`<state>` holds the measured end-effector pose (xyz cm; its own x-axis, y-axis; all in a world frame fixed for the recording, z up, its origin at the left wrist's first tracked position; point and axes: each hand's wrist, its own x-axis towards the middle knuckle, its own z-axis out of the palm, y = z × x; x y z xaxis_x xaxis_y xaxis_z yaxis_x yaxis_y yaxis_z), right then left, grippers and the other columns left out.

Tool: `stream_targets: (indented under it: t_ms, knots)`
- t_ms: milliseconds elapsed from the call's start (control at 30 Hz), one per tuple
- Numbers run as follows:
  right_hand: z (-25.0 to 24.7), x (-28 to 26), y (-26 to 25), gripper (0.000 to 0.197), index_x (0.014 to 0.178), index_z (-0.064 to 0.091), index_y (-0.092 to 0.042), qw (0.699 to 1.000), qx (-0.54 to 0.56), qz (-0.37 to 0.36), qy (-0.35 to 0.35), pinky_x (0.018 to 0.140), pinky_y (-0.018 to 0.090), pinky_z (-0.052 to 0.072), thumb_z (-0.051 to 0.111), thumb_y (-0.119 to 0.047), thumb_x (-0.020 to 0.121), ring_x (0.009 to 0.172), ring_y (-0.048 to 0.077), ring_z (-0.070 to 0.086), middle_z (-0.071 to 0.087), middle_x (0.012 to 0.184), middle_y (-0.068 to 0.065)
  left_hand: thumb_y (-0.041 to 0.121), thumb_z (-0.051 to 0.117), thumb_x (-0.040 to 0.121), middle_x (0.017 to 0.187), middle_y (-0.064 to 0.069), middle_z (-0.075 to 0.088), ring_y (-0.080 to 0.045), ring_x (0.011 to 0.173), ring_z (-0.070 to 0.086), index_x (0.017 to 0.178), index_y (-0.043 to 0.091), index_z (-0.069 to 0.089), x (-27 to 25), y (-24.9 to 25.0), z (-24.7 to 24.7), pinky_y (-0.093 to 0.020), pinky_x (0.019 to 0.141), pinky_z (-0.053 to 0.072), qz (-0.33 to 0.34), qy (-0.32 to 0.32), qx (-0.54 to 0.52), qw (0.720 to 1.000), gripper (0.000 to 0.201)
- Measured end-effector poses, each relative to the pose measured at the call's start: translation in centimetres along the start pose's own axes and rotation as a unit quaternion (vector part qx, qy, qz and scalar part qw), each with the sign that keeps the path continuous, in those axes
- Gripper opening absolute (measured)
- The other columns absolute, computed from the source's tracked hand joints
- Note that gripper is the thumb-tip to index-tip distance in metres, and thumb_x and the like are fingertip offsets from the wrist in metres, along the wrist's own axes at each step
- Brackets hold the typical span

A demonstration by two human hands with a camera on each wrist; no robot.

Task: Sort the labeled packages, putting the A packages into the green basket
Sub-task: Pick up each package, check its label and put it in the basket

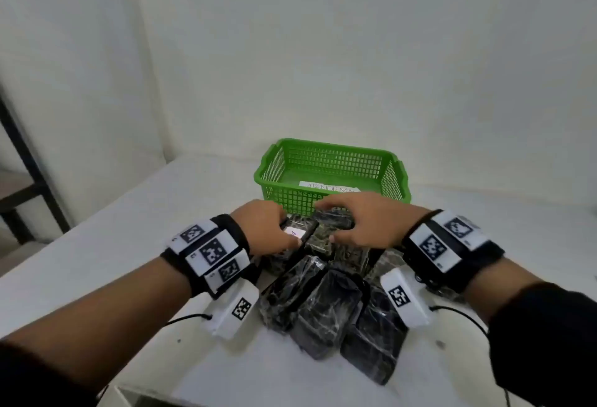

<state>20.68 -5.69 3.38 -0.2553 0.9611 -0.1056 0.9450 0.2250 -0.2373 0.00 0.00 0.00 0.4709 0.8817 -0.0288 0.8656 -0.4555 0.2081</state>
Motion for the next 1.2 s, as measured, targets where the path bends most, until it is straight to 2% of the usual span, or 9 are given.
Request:
stream_targets:
  t_ms: [133, 267, 433, 600, 700, 767, 933, 1100, 1200]
  knots:
    - [0.6, 2.4, -0.6, 0.064, 0.155, 0.043, -0.035, 0.997, -0.04, 0.016, -0.057, 0.114, 0.036, 0.042, 0.07, -0.033, 0.096, 0.131, 0.019, 0.057, 0.056, 0.151, -0.002, 0.056, 0.068, 0.079, 0.087, 0.0, 0.066, -0.02, 0.081, 0.062, 0.091, 0.019, 0.066, 1.1, 0.3, 1.1, -0.028, 0.067, 0.047, -0.021, -0.041, 0.044, 0.998, 0.039]
    - [1.1, 4.7, -0.9, 0.063, 0.153, 0.048, -0.036, 0.994, -0.067, 0.029, -0.078, 0.101, 0.029, 0.043, 0.072, -0.028, 0.094, 0.124, 0.02, 0.061, 0.062, 0.143, -0.002, 0.059, 0.071, 0.073, 0.084, -0.001, 0.065, -0.019, 0.075, 0.059, 0.1, 0.017, 0.07, 2.2, 0.7, 1.8, -0.027, 0.064, 0.046, -0.037, -0.062, 0.048, 0.996, 0.05]
    - [1.2, 6.0, -0.6, 0.066, 0.151, 0.049, -0.039, 0.995, -0.054, 0.03, -0.072, 0.107, 0.035, 0.047, 0.076, -0.034, 0.091, 0.124, 0.023, 0.061, 0.061, 0.144, 0.001, 0.056, 0.073, 0.068, 0.07, 0.0, 0.063, -0.019, 0.07, 0.063, 0.086, 0.013, 0.073, 2.5, 0.3, 1.0, -0.027, 0.055, 0.045, -0.04, -0.02, -0.011, 0.999, 0.046]
    - [0.8, 6.3, 0.3, 0.071, 0.153, 0.045, -0.039, 0.999, -0.001, 0.02, -0.03, 0.116, 0.037, 0.039, 0.077, -0.046, 0.089, 0.139, 0.022, 0.051, 0.05, 0.157, -0.002, 0.054, 0.071, 0.06, 0.073, 0.0, 0.07, -0.015, 0.07, 0.065, 0.082, 0.017, 0.076, 1.7, -1.3, -1.1, -0.031, 0.06, 0.051, -0.042, 0.035, -0.133, 0.99, 0.043]
    - [0.6, 6.4, 0.7, 0.07, 0.15, 0.049, -0.037, 0.997, 0.073, 0.008, -0.004, 0.116, 0.039, 0.042, 0.08, -0.044, 0.088, 0.129, 0.019, 0.058, 0.059, 0.147, -0.003, 0.056, 0.067, 0.058, 0.082, 0.005, 0.073, -0.01, 0.078, 0.066, 0.09, 0.023, 0.077, 1.2, -2.2, -2.4, -0.027, 0.069, 0.052, -0.03, 0.058, -0.205, 0.977, 0.047]
    - [0.3, 6.1, 0.9, 0.064, 0.143, 0.057, -0.033, 0.99, 0.136, -0.004, 0.031, 0.114, 0.041, 0.045, 0.083, -0.041, 0.085, 0.12, 0.016, 0.063, 0.066, 0.135, -0.006, 0.046, 0.075, 0.069, 0.087, 0.007, 0.073, -0.01, 0.084, 0.068, 0.097, 0.026, 0.076, 0.9, -2.8, -2.9, -0.02, 0.071, 0.049, -0.018, 0.077, -0.265, 0.961, 0.034]
    - [-0.6, 5.0, 1.2, 0.046, 0.124, 0.068, -0.031, 0.958, 0.265, -0.023, 0.11, 0.111, 0.046, 0.048, 0.086, -0.04, 0.082, 0.111, 0.016, 0.07, 0.073, 0.12, -0.006, 0.041, 0.084, 0.068, 0.093, -0.003, 0.078, -0.021, 0.088, 0.073, 0.103, 0.024, 0.077, 0.3, -4.2, -2.4, -0.032, 0.084, 0.054, 0.025, 0.064, -0.427, 0.902, 0.04]
    - [-0.6, 4.1, 0.4, 0.061, 0.132, 0.066, -0.031, 0.925, 0.356, -0.024, 0.131, 0.113, 0.04, 0.049, 0.085, -0.049, 0.078, 0.113, 0.011, 0.071, 0.074, 0.123, -0.006, 0.021, 0.08, 0.08, 0.079, 0.003, 0.075, -0.004, 0.068, 0.067, 0.101, 0.014, 0.076, -0.1, -3.8, -2.0, -0.012, 0.065, 0.049, 0.053, 0.1, -0.484, 0.868, 0.023]
    - [-0.2, 3.8, 0.4, 0.057, 0.12, 0.074, -0.026, 0.894, 0.417, -0.017, 0.163, 0.108, 0.046, 0.053, 0.087, -0.055, 0.073, 0.105, 0.018, 0.076, 0.079, 0.112, -0.001, 0.022, 0.083, 0.078, 0.095, 0.001, 0.078, -0.011, 0.086, 0.073, 0.111, 0.016, 0.074, -0.2, -3.3, -2.1, -0.017, 0.079, 0.055, 0.069, 0.09, -0.52, 0.846, 0.035]
